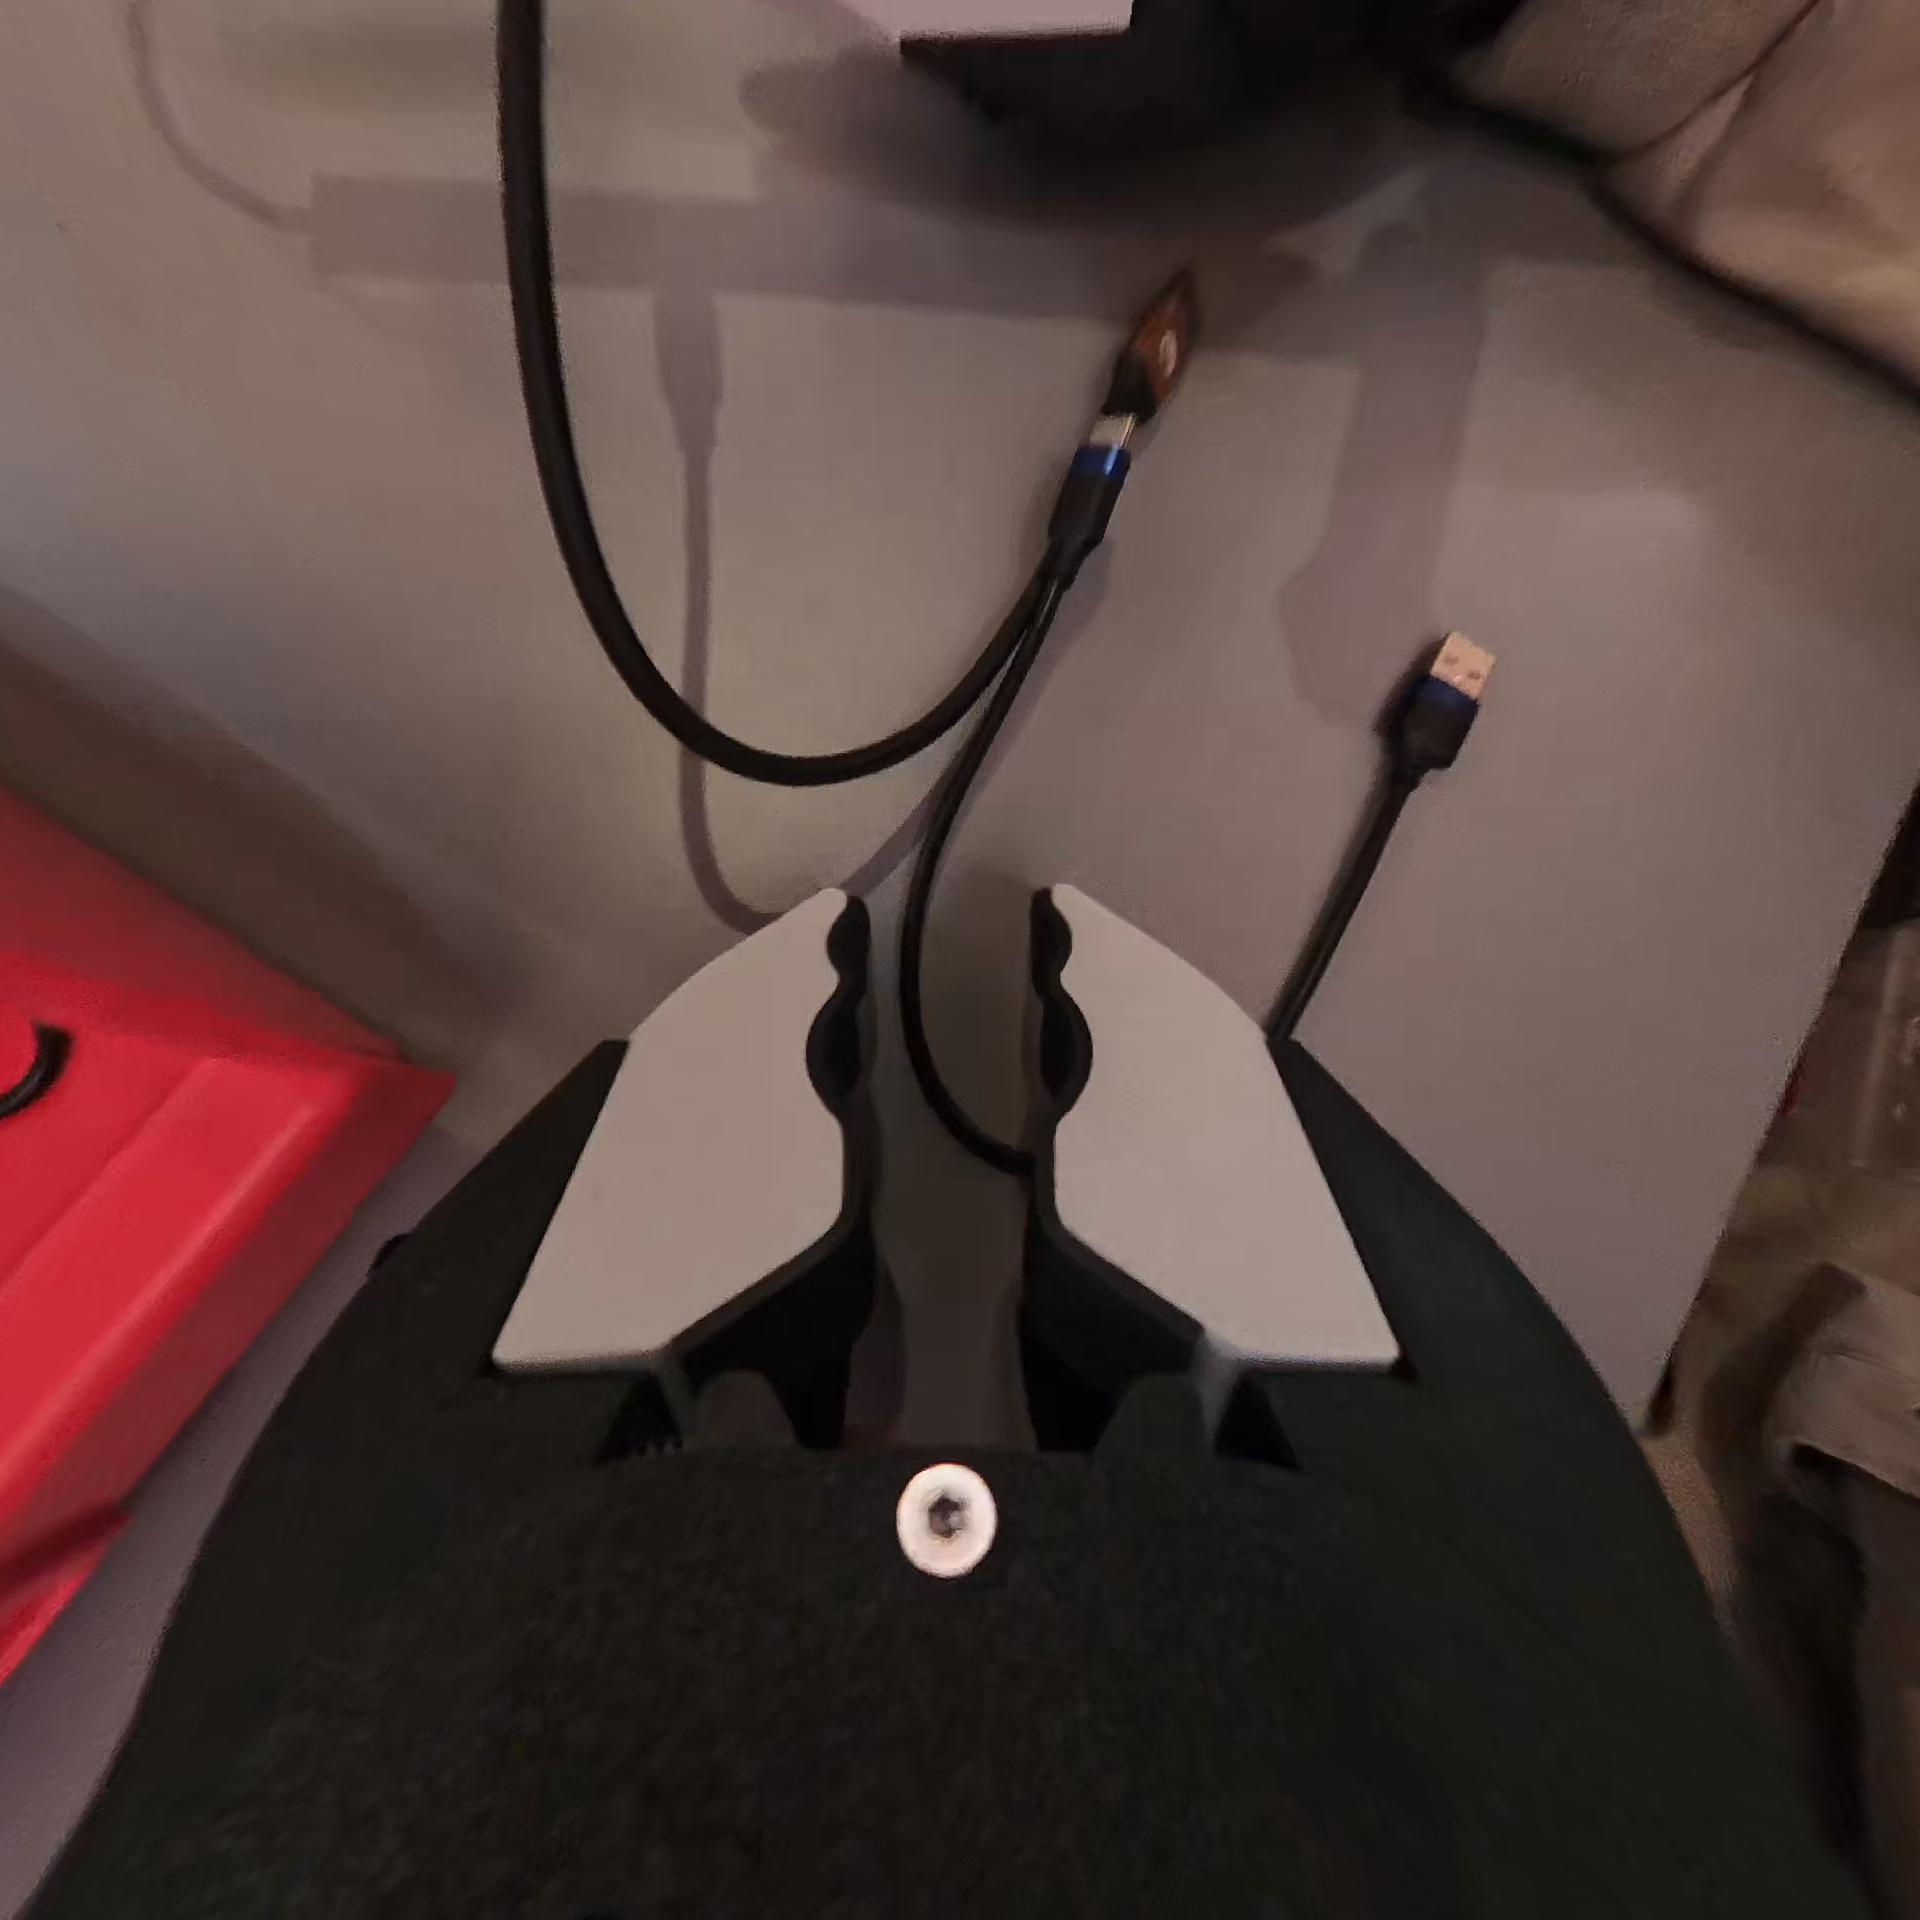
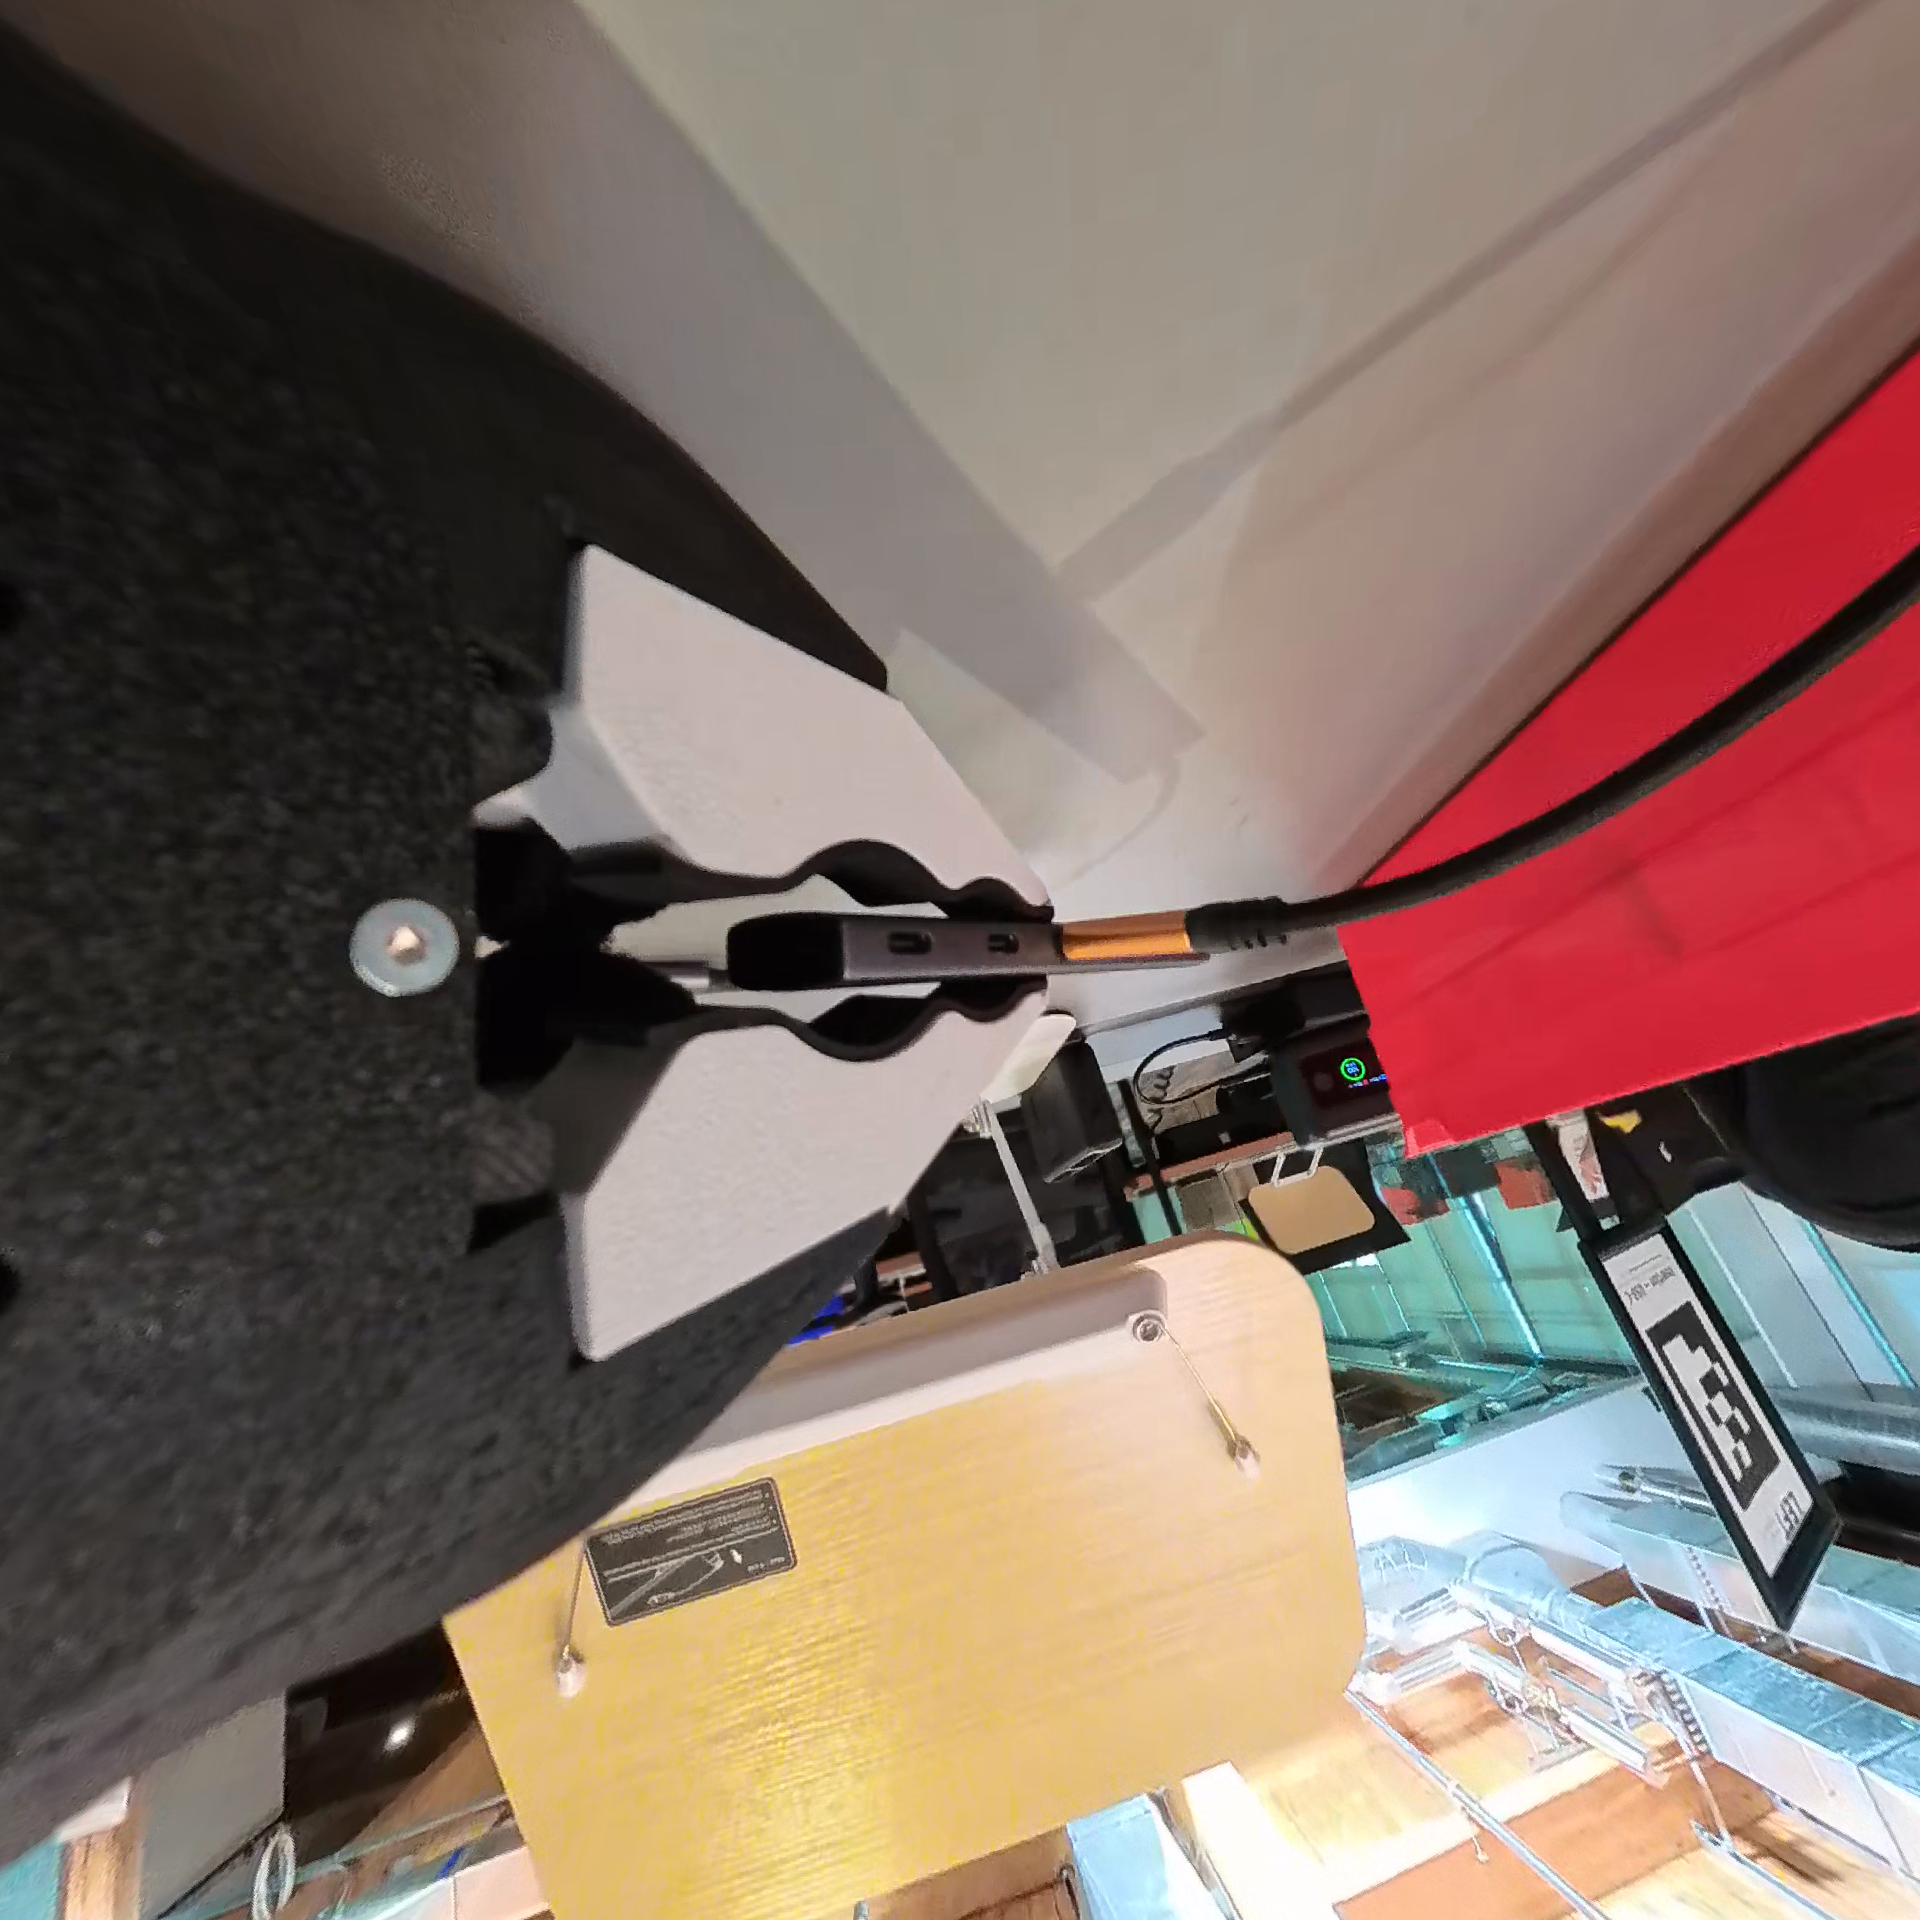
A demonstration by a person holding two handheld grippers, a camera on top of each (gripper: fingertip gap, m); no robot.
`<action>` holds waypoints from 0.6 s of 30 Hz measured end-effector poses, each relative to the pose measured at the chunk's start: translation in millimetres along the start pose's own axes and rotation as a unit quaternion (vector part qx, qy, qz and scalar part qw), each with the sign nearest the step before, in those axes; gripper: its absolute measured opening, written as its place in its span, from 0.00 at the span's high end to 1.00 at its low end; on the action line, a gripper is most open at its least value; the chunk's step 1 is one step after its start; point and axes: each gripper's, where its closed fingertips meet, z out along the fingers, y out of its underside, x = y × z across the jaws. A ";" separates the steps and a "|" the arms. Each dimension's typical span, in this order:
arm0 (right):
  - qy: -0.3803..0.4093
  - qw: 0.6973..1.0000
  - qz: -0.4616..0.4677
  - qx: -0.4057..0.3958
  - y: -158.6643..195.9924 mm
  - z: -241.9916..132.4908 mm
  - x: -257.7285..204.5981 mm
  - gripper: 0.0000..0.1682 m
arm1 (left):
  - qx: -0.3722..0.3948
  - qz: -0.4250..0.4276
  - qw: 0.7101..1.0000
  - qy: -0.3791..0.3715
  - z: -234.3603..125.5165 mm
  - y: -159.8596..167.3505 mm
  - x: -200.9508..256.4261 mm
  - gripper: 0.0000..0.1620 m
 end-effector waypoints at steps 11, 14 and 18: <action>-0.006 1.000 -0.023 0.003 -3.5 -0.2 -5.1 0.95 | -0.001 0.067 0.997 -0.046 -2.7 -13.2 -3.0 0.98; 0.007 0.998 -0.062 -0.005 -5.9 -0.2 -4.0 0.95 | 0.032 0.091 0.994 -0.050 -23.1 -29.7 6.8 0.99; 0.008 0.990 -0.143 0.002 -25.6 -5.1 -14.3 0.95 | -0.015 0.058 0.995 -0.085 -24.5 -26.8 -2.2 0.99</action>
